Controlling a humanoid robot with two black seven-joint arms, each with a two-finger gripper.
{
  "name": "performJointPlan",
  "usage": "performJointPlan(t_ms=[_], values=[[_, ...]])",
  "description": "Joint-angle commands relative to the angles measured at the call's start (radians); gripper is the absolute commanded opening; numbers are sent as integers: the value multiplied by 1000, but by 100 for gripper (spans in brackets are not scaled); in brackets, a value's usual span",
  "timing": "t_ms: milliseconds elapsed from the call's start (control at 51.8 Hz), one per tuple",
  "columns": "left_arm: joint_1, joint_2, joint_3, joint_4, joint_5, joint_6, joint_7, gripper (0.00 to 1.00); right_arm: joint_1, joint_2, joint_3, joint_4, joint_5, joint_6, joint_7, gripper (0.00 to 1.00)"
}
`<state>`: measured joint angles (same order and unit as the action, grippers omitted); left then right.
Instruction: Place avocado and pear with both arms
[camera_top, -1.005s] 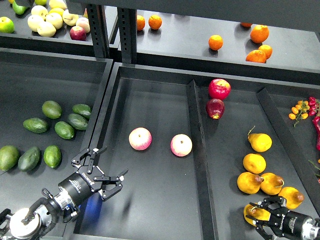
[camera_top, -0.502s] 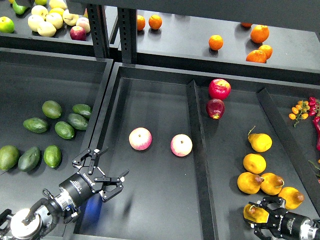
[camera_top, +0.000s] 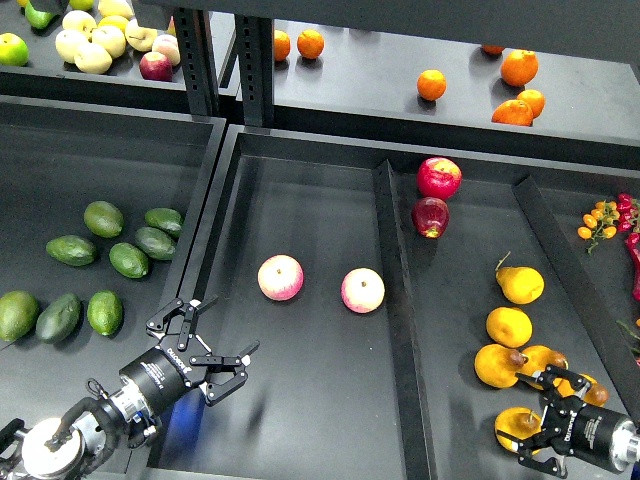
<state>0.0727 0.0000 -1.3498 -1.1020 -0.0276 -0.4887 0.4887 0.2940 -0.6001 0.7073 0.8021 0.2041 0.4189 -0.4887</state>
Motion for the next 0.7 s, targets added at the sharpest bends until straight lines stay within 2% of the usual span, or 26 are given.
performJointPlan(t_ms=[0,174,251,444,676], values=[[1,0,0,1,0,0,0,99,37,-73,0,71,55,-32,0,99],[1,0,0,1,0,0,0,99,137,-107,49,77,156,-51,0,99],[1,0,0,1,0,0,0,99,151,-66,173,72,175,-80,0,99],[1,0,0,1,0,0,0,99,151,163,463,52,172,-179,0,99],[4,0,0,1,0,0,0,99,140,411,682,49,172,-285,0,99]])
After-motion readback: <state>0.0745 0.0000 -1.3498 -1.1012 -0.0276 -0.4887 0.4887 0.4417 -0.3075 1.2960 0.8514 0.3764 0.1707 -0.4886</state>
